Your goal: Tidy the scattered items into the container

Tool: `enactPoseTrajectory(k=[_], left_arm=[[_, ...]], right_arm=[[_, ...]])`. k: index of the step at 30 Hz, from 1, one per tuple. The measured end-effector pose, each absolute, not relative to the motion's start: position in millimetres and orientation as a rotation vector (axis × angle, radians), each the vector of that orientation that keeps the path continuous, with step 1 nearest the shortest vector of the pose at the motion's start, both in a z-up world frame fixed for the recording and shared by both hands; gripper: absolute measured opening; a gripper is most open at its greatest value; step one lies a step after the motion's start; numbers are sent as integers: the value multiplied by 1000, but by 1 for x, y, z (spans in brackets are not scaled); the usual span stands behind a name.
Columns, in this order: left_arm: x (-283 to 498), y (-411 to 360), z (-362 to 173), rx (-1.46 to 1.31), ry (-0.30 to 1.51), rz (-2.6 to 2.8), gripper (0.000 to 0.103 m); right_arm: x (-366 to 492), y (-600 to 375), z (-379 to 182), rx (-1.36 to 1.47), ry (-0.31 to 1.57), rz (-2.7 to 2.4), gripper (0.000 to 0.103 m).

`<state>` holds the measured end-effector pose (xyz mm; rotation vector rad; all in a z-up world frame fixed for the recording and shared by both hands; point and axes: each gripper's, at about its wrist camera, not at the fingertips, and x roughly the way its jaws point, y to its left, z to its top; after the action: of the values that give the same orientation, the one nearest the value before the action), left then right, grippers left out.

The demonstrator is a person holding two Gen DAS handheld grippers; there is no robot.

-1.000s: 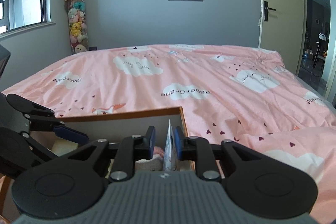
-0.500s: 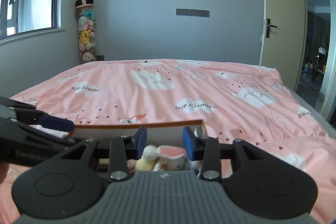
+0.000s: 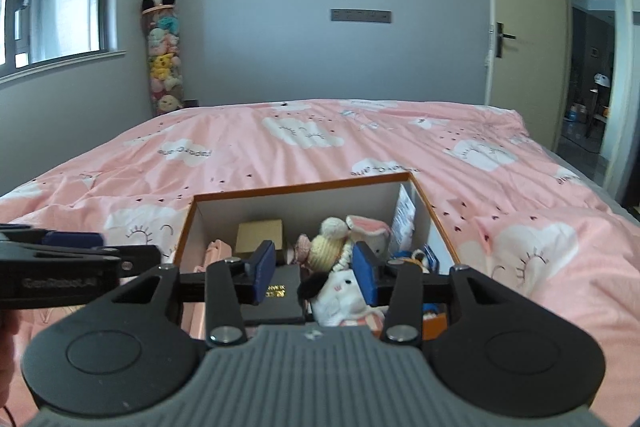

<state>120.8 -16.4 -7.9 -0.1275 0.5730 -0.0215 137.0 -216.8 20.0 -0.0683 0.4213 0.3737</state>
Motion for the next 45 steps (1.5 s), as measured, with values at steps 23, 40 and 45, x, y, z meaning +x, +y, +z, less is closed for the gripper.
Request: enactPoseTrajectory(k=[23, 40, 45], left_arm=[[105, -7, -27, -159, 612, -31, 89], [108, -8, -36, -156, 647, -34, 90], [109, -7, -40, -163, 670, -27, 90]], right_arm=[[122, -196, -6, -125, 452, 285, 70], [123, -195, -14, -122, 505, 283, 75], [124, -193, -17, -119, 522, 281, 75]])
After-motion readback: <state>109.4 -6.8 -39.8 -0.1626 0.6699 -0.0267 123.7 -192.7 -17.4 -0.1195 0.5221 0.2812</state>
